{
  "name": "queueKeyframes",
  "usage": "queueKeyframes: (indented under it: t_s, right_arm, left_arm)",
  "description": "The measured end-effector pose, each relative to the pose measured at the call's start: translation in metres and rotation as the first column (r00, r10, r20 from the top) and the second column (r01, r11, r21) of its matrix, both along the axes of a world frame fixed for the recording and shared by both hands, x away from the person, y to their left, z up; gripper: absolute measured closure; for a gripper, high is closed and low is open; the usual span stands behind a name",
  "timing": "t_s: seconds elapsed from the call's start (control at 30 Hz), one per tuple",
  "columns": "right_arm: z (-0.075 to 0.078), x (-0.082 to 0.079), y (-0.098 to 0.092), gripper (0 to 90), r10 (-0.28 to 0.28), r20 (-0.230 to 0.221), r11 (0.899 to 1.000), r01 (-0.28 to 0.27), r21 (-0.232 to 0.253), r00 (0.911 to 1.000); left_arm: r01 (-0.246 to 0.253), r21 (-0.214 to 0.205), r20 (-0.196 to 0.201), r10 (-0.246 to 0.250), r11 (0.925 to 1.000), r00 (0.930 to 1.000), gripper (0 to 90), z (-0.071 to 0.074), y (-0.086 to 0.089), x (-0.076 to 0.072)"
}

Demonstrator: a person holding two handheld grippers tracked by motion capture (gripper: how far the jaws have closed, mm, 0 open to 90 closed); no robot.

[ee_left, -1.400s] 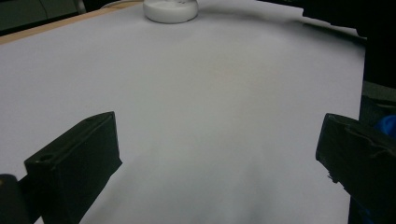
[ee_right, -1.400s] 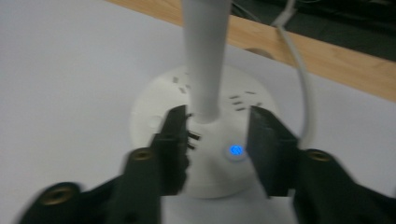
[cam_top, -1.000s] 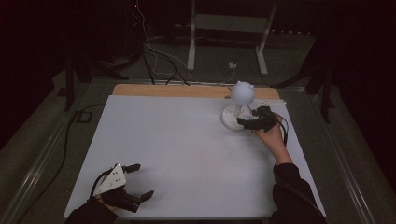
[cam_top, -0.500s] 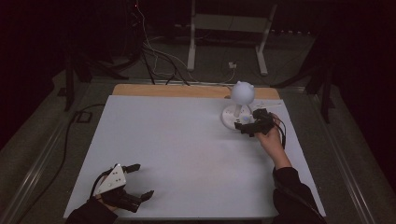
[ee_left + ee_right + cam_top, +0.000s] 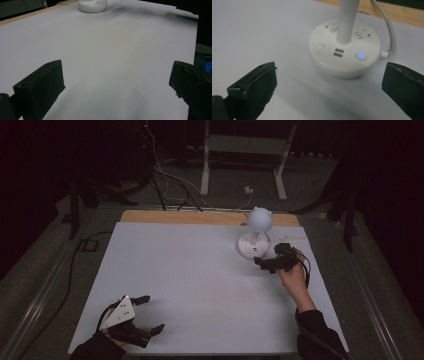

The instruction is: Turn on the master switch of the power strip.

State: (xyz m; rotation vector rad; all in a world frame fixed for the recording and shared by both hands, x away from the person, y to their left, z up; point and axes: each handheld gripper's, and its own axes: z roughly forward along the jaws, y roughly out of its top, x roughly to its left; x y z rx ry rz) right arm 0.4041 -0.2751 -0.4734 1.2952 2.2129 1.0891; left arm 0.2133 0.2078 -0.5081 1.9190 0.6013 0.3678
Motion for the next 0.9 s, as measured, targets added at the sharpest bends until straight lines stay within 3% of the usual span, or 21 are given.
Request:
queueKeyframes:
  t_s: [0.2, 0.37, 0.7, 0.9]
  right_arm:
    - [0.0, -0.017, -0.001, 0.0, 0.003, 0.004, 1.0, -0.003, 0.008, 1.0]
    - [0.0, -0.035, 0.0, 0.0, 0.016, 0.043, 1.0, -0.016, 0.011, 0.999]
    - [-0.005, -0.07, -0.001, 0.0, 0.039, 0.043, 0.999, -0.038, -0.018, 0.9983]
    - [-0.011, -0.089, -0.003, 0.0, 0.053, 0.024, 0.999, -0.053, 0.001, 0.9983]
  left_arm:
    - [0.0, 0.002, 0.0, 0.0, 1.0, 1.0, 0.2, 0.0, 0.0, 0.0]
    - [0.001, 0.0, 0.001, -0.001, 1.0, 1.0, 0.2, 0.0, 0.0, 0.0]
    - [0.004, 0.001, 0.001, -0.004, 1.0, 1.0, 0.2, 0.001, 0.0, -0.001]
    - [0.006, 0.003, 0.001, -0.006, 1.0, 1.0, 0.2, 0.001, 0.0, -0.001]
